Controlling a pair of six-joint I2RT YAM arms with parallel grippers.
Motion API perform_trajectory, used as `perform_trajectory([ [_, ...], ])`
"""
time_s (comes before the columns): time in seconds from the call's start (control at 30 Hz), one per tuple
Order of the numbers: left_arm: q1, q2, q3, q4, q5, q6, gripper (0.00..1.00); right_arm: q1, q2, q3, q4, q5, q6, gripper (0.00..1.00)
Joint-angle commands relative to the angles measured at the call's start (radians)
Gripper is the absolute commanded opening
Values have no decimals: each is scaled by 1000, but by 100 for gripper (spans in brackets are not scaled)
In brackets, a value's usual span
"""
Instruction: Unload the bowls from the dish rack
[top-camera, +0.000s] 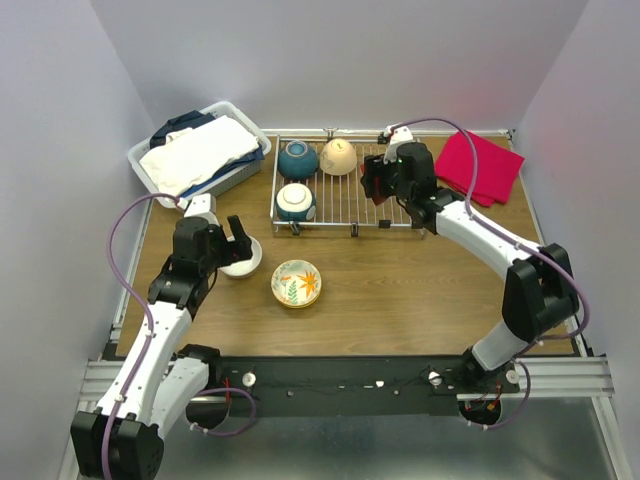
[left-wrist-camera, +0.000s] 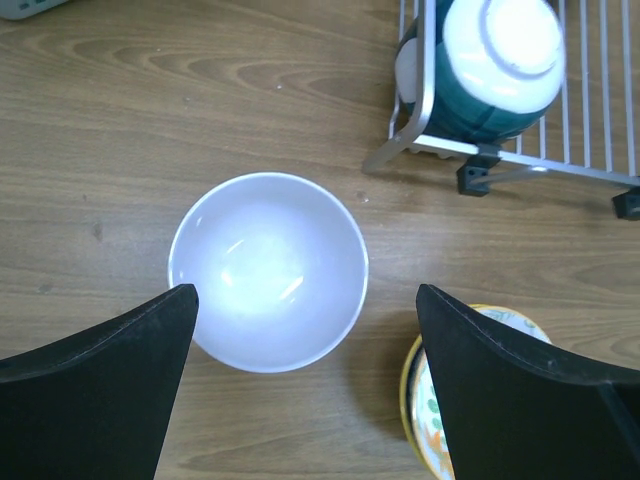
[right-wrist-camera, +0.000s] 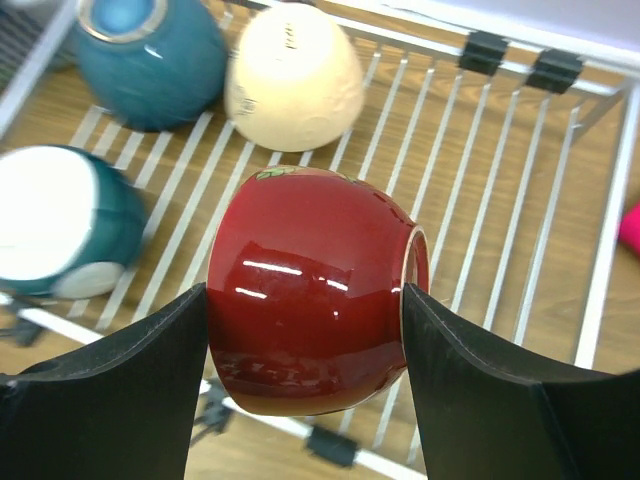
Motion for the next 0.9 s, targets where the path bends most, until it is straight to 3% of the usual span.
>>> perform_trajectory([
  [0.0,-7,9,62,77,82,-62,99,0,-113,-45,124,-93,181,37],
  [0.4,-60,104,116,301,223,-200,99,0,-265,-212,330,-286,545,36],
  [0.87,-208,269,147,487,210,-273,99,0,-294,-350,611,-527,873,36],
])
